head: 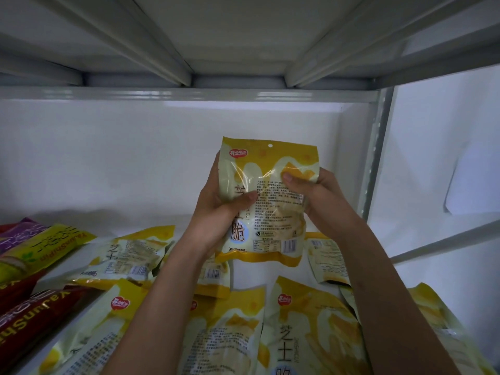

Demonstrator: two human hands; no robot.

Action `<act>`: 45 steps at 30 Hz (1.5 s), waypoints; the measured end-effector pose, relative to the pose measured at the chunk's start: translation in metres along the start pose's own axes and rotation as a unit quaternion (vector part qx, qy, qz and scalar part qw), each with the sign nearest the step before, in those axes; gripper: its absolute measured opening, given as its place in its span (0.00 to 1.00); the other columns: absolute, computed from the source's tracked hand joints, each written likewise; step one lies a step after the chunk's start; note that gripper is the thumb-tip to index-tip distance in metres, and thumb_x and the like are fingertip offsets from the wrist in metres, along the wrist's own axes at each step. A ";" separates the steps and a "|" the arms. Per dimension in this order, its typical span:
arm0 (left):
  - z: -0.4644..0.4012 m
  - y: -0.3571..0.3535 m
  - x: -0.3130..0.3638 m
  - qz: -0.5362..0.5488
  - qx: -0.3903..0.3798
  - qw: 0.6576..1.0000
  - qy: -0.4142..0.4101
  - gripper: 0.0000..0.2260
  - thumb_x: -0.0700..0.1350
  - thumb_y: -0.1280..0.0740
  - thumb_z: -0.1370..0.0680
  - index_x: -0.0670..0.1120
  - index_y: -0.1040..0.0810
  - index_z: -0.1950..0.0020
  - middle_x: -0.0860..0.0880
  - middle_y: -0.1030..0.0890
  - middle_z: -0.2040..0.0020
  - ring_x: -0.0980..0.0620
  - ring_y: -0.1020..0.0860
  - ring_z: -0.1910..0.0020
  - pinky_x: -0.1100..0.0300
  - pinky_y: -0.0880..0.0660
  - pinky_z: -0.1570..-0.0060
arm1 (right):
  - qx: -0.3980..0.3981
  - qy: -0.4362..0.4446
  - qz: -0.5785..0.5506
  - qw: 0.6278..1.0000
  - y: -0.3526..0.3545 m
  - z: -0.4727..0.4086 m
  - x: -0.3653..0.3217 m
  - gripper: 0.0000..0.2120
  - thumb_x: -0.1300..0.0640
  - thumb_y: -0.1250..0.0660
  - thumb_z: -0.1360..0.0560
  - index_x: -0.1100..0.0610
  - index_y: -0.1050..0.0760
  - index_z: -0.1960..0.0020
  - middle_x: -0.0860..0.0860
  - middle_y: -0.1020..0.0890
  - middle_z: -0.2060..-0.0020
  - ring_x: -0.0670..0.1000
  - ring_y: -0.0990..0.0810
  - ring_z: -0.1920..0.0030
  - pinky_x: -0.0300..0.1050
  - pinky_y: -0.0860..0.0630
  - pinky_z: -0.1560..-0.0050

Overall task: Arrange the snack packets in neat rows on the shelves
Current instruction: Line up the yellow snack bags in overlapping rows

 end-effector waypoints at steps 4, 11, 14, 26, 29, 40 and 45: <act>0.001 -0.004 0.002 0.016 -0.022 1.000 -0.010 0.35 0.29 0.30 0.22 0.59 0.32 0.22 0.46 0.17 0.34 0.42 0.16 0.38 0.42 0.17 0.44 | 0.014 0.008 -0.001 1.000 0.002 -0.001 0.000 0.14 0.64 0.30 0.21 0.64 0.20 0.36 0.61 0.15 0.41 0.63 0.15 0.40 0.62 0.18 0.43; 0.000 -0.001 0.003 0.022 0.008 1.000 -0.019 0.39 0.28 0.30 0.22 0.60 0.36 0.20 0.48 0.17 0.34 0.42 0.16 0.38 0.39 0.17 0.45 | -0.017 -0.009 -0.005 1.000 -0.004 0.000 0.002 0.15 0.59 0.29 0.22 0.61 0.19 0.36 0.59 0.14 0.42 0.61 0.15 0.40 0.64 0.19 0.39; -0.001 0.005 0.005 0.034 0.033 0.998 -0.040 0.39 0.28 0.30 0.22 0.59 0.36 0.20 0.46 0.17 0.34 0.41 0.16 0.39 0.38 0.17 0.47 | -0.097 -0.064 0.026 0.993 -0.011 0.006 0.009 0.20 0.55 0.27 0.26 0.60 0.19 0.36 0.57 0.14 0.40 0.60 0.15 0.39 0.62 0.20 0.38; 0.002 0.005 -0.015 -0.073 0.006 0.994 0.078 0.18 0.50 0.22 0.28 0.44 0.15 0.40 0.47 0.12 0.46 0.48 0.13 0.45 0.45 0.20 0.36 | -0.009 -0.024 0.084 0.996 0.005 -0.001 0.003 0.14 0.60 0.23 0.27 0.60 0.15 0.42 0.56 0.12 0.46 0.58 0.13 0.45 0.64 0.19 0.39; 0.000 0.010 -0.013 -0.072 0.032 0.995 0.054 0.14 0.45 0.23 0.25 0.45 0.15 0.40 0.48 0.11 0.47 0.49 0.13 0.46 0.51 0.17 0.44 | -0.086 -0.063 0.058 0.993 -0.006 0.004 0.008 0.23 0.55 0.24 0.29 0.60 0.19 0.35 0.56 0.14 0.41 0.59 0.15 0.39 0.63 0.21 0.36; 0.000 0.009 -0.022 -0.052 0.002 0.992 0.115 0.23 0.47 0.21 0.32 0.43 0.16 0.39 0.46 0.12 0.45 0.45 0.13 0.45 0.45 0.19 0.39 | -0.052 -0.033 0.144 0.988 -0.001 0.001 0.003 0.07 0.63 0.26 0.24 0.57 0.15 0.46 0.52 0.11 0.52 0.52 0.12 0.50 0.46 0.17 0.52; -0.004 0.020 -0.026 -0.067 0.032 0.992 0.105 0.14 0.39 0.25 0.23 0.45 0.16 0.37 0.49 0.12 0.43 0.48 0.14 0.44 0.44 0.20 0.36 | -0.072 -0.056 0.133 0.987 -0.007 0.002 0.004 0.16 0.57 0.24 0.26 0.54 0.17 0.39 0.50 0.12 0.46 0.51 0.12 0.45 0.49 0.16 0.44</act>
Point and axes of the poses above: each hand's wrist, its own z-axis away from the middle knuckle, its own y-axis out of the back of the hand, x = y × z, the point moved 7 cm from there along -z, towards the middle knuckle
